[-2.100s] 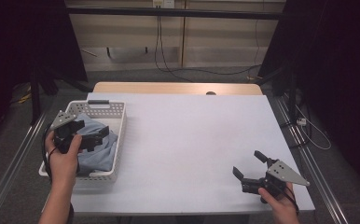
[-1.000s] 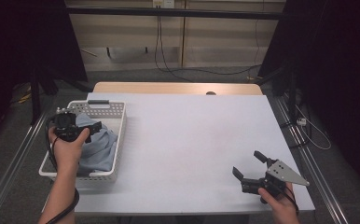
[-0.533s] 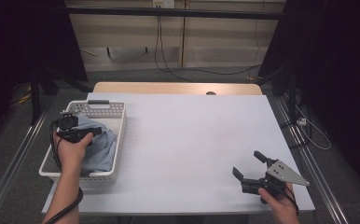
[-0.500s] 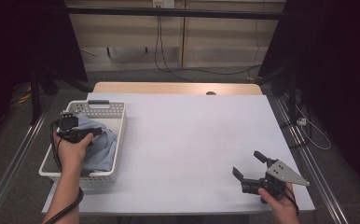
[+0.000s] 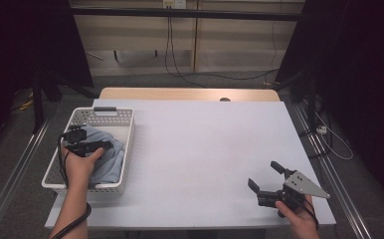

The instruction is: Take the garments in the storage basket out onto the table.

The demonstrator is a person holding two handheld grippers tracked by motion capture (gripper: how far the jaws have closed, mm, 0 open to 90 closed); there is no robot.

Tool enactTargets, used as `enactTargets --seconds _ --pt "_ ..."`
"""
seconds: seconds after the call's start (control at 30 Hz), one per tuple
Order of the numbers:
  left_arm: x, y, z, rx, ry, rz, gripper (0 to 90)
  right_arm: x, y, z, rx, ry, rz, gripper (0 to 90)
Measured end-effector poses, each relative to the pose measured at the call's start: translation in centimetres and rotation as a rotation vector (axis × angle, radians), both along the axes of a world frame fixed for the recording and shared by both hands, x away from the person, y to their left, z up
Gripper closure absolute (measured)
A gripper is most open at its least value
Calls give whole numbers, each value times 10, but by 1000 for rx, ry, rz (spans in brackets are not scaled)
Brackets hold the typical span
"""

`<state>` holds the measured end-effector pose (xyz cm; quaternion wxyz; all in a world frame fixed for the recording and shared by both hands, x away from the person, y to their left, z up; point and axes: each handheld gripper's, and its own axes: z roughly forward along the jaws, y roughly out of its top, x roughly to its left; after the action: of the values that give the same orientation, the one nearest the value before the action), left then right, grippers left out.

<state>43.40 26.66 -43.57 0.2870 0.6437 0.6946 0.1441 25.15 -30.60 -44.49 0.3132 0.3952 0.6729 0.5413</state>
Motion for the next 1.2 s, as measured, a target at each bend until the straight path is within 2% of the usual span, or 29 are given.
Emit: enactTargets --seconds 0.1,0.17,0.33,0.57,0.63,0.73,0.83,1.1,1.2 --pt "0 0 -1 -19 3 17 25 0 0 0 0 0 1 6" --pt "1 0 -1 -1 10 10 25 0 1 0 1 1 1 6" --pt "2 -2 -2 5 17 10 21 0 1 0 0 0 3 6" --pt "3 -5 -3 2 40 14 14 0 1 0 -3 -2 10 8" --pt "4 -6 -4 0 35 21 8 0 1 0 -2 -2 11 8" --pt "5 -8 -5 28 49 8 8 0 1 0 -3 -2 10 8" --pt "6 -11 -7 37 62 16 10 1 2 0 -2 0 8 9" --pt "7 -18 -10 80 63 0 41 0 2 1 -3 -4 11 10" --pt "8 -19 -10 79 69 1 54 0 2 1 -5 -6 12 10"
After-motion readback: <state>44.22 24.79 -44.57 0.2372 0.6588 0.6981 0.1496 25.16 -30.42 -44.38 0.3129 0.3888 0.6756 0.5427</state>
